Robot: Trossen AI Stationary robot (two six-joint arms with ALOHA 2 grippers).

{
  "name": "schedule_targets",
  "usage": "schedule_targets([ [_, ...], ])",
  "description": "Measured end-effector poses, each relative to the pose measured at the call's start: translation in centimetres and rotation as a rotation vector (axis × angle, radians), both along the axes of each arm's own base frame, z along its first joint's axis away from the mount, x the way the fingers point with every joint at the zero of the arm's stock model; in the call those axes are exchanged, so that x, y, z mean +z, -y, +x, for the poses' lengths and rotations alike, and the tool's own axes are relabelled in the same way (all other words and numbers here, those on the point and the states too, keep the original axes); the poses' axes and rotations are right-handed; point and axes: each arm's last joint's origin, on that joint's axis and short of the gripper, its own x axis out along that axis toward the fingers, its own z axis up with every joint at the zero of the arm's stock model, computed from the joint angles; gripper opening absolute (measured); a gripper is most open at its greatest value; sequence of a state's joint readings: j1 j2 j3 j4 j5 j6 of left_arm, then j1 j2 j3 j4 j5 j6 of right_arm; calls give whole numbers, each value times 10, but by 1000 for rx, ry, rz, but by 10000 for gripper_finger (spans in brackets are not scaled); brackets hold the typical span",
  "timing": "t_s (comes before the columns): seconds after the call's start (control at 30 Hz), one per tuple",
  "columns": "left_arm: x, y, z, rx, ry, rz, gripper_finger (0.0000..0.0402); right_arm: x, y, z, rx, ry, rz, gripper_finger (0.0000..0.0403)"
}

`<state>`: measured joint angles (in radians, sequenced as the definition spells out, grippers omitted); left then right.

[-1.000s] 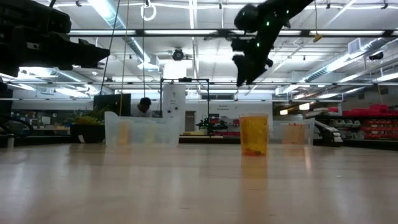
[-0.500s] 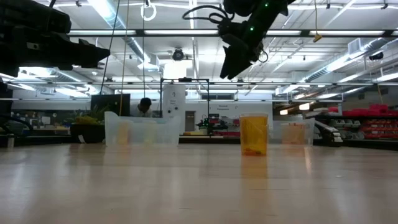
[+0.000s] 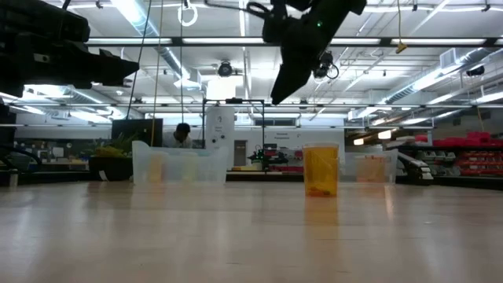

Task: Pick and place medicine bottles into bin by pill shape (circle, oval)
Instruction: Put the orange large pill bottle into the right transparent bin

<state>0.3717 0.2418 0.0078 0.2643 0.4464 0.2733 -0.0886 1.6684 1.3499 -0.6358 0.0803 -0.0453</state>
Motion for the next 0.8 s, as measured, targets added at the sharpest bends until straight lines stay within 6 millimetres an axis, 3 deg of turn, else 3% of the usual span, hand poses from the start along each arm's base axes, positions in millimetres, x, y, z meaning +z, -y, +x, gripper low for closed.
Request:
schedule_targets([
  [0.17, 0, 0, 0, 0, 0, 0, 148, -3, -23, 1, 146, 9, 39, 306],
  [0.37, 0, 0, 0, 0, 0, 0, 139, -24, -43, -5, 216, -37, 51, 306],
  [0.8, 0, 0, 0, 0, 0, 0, 148, -67, -61, -22, 246, -121, 70, 306],
])
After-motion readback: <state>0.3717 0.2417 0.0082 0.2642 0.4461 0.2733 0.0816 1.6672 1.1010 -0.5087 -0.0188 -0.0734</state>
